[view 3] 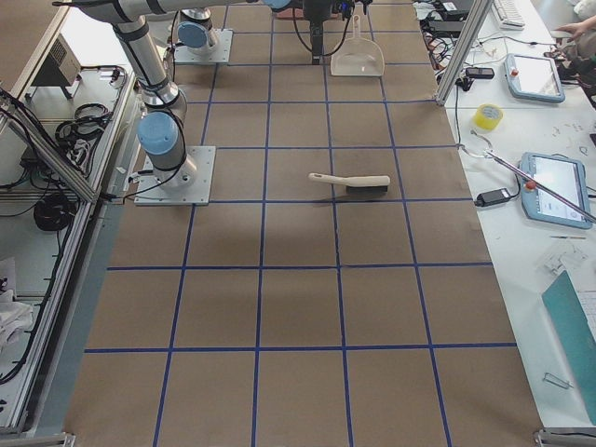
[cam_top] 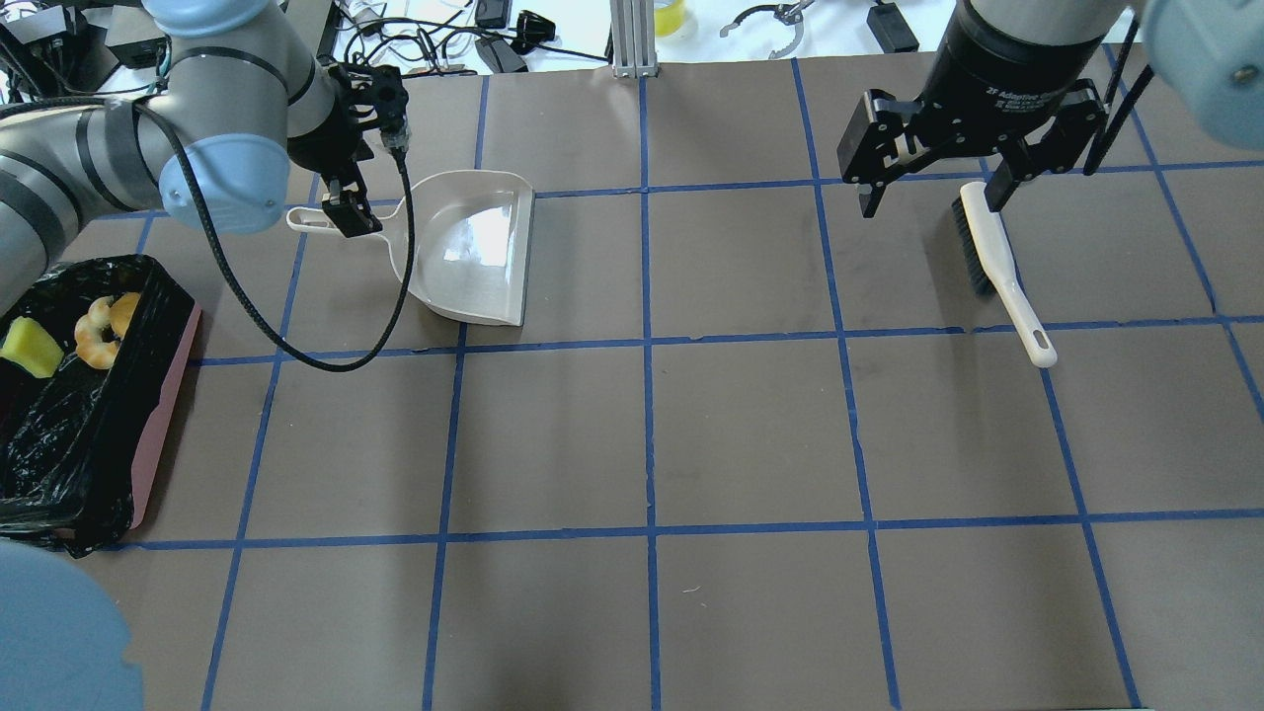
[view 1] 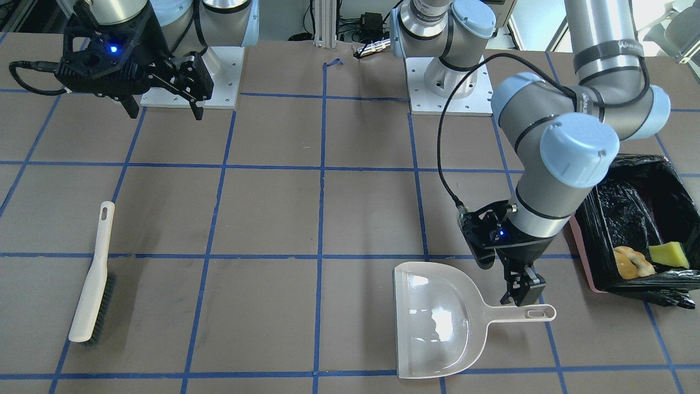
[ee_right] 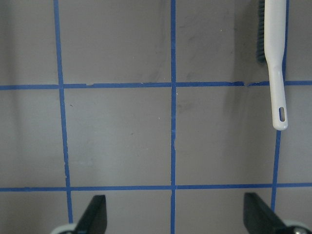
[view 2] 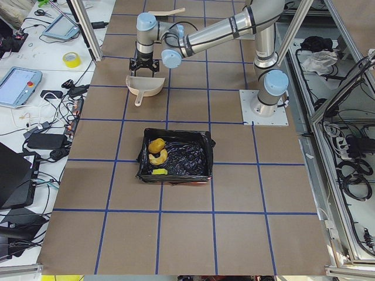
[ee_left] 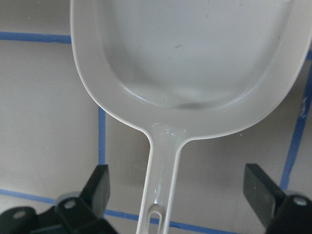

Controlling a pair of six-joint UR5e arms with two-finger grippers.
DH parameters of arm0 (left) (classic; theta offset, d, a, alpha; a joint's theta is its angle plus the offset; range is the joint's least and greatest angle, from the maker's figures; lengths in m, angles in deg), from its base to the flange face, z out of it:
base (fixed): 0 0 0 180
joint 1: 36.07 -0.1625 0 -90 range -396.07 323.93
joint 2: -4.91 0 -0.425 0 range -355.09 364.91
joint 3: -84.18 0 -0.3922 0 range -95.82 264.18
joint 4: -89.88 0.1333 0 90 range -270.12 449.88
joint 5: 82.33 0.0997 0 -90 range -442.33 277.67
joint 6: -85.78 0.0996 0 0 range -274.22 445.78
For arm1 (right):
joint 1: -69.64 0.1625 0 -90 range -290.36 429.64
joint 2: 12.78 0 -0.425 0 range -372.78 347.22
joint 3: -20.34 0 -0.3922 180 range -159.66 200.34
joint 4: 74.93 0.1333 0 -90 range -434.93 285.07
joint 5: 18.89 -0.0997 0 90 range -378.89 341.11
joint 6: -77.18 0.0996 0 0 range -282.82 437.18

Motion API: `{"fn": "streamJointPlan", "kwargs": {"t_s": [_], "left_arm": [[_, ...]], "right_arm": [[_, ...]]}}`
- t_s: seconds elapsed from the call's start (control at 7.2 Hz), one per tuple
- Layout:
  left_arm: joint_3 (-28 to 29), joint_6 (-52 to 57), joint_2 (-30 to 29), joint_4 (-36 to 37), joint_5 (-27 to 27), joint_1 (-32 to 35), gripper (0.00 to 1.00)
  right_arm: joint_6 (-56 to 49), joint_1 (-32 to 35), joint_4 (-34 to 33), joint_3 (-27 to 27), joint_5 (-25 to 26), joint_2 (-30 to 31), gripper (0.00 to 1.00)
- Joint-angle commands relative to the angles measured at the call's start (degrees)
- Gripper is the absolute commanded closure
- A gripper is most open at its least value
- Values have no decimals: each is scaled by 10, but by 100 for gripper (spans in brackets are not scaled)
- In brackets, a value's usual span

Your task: Sweep and dump trash into bin

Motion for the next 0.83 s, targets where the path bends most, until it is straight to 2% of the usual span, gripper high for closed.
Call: {"fn": "streamJointPlan", "kwargs": {"t_s": [0.0,0.28,0.56,0.69], "left_arm": [[-1,-191,106,-138,2,34,3],[-4,-356,186,-233,5,37,3],[-1,-628,202,-250,6,31,0],[6,-721,203,-251,4,30,0]], "right_arm": [[0,0,2,1,-2,-2,0],[0,0,-3,-1,2,-4,0],[0,0,-4,-4,4,-5,0],[0,0,-5,-8,4,-7,0]]}}
